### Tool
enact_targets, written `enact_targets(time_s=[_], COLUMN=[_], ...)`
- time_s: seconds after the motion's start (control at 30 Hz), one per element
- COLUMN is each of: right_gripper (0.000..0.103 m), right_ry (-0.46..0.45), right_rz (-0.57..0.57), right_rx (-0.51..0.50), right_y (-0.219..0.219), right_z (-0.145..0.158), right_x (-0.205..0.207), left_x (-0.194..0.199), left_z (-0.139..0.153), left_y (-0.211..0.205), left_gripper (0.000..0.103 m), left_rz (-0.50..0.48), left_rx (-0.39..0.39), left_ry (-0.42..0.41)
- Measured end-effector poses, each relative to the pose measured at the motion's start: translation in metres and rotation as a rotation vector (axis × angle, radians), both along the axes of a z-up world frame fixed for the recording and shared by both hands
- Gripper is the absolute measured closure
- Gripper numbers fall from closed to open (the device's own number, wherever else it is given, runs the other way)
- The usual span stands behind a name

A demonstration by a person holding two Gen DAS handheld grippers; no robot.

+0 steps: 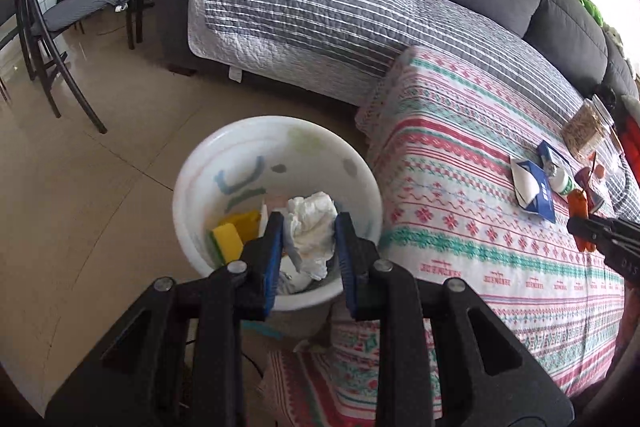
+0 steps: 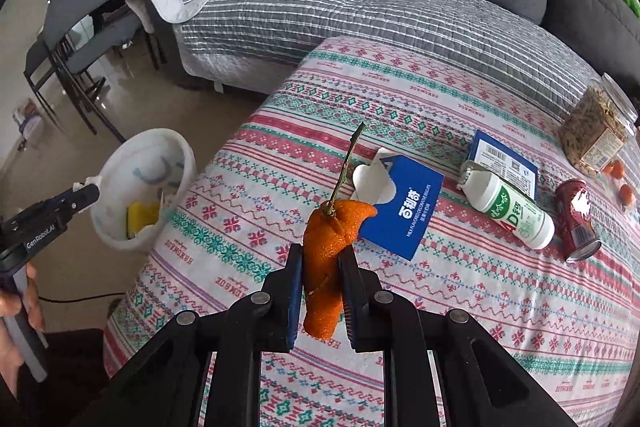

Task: Collect trash
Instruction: 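Carry the white tissue over the wastebasket and open the left gripper, then carry the orange peel over the wastebasket and open the right gripper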

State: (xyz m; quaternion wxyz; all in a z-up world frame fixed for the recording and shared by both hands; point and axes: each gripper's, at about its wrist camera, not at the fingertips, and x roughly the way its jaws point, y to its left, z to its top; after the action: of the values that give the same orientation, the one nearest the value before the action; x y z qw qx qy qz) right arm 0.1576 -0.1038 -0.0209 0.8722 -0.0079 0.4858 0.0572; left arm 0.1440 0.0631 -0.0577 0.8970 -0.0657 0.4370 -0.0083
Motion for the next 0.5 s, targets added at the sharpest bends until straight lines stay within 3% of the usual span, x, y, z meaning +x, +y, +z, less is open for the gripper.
enact_targets(time_s=[0.17, 0.23, 0.3, 0.5], right_gripper=[0.085, 0.085, 0.085, 0.085], right_ry=[0.000, -0.002, -0.004, -0.005], right_rz=[0.014, 0.021, 0.028, 0.054], right_rx=[0.004, 0.005, 0.008, 0.013], right_y=[0.010, 0.013, 0.016, 0.028], right_z=[-0.001, 0.000, 0.001, 0.001], right_x=[0.003, 0.002, 0.002, 0.005], left_x=[0.011, 0.013, 0.009, 0.000], left_z=[0.001, 0.001, 0.002, -0.002], left_y=[0.006, 0.009, 0.013, 0.020], left_gripper=[0.072, 0.045, 0.030, 0.017], left_rz=[0.015, 0.028, 0.067, 0.100], left_rx=[-0.002, -0.009, -0.011, 0.022], left_ry=[-0.027, -0.022, -0.027, 0.031])
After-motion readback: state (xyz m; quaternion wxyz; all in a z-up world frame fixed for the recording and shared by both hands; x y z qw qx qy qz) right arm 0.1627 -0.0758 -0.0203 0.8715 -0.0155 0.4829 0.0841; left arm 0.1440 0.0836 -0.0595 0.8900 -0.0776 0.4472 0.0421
